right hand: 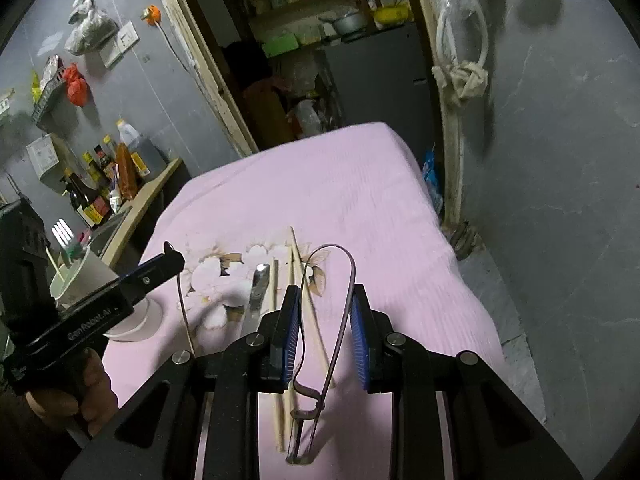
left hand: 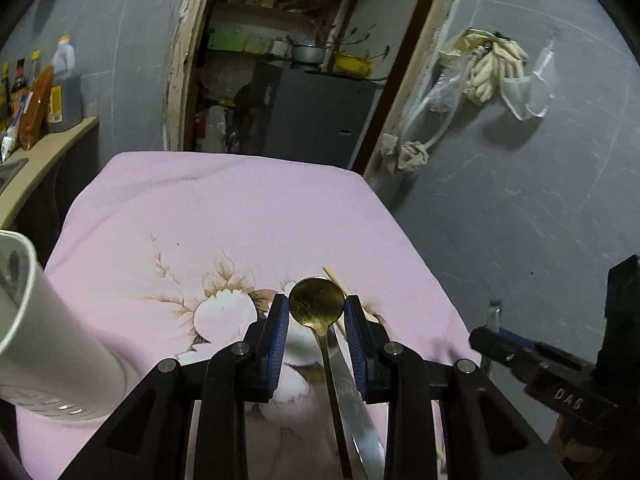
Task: Organize utensils
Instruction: 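Carry gold spoon and wire loop over the white holder and open both tools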
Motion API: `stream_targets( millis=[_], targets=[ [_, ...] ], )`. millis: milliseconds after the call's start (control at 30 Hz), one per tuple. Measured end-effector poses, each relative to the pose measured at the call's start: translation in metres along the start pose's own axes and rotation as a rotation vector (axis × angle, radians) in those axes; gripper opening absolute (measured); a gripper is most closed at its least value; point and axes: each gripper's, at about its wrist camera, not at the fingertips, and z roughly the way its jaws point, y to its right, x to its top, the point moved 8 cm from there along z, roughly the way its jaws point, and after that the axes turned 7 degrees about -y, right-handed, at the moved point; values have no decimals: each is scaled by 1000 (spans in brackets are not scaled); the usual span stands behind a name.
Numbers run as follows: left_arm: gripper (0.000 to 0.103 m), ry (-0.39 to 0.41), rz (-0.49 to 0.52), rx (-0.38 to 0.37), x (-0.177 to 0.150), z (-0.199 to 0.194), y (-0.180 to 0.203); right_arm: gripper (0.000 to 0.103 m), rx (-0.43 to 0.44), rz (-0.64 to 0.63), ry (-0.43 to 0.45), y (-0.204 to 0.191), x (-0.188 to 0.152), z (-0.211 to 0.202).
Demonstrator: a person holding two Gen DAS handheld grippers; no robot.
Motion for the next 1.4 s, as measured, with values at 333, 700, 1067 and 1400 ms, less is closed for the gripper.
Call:
stream_targets(
  millis=[333, 700, 1067, 1400],
  targets=[
    [27, 47, 78, -39, -8, -27, 6, 22, -45, -23, 76, -14, -3, -27],
    [27, 133, 107, -44, -3, -60, 12, 21, -48, -93, 171, -44, 9, -60],
    [27, 220, 83, -16, 29, -116, -5, 21, 7, -163, 255, -104, 46, -100],
    [27, 320, 33, 61, 69, -191, -52, 21, 168, -243, 350, -197, 85, -121]
  ],
)
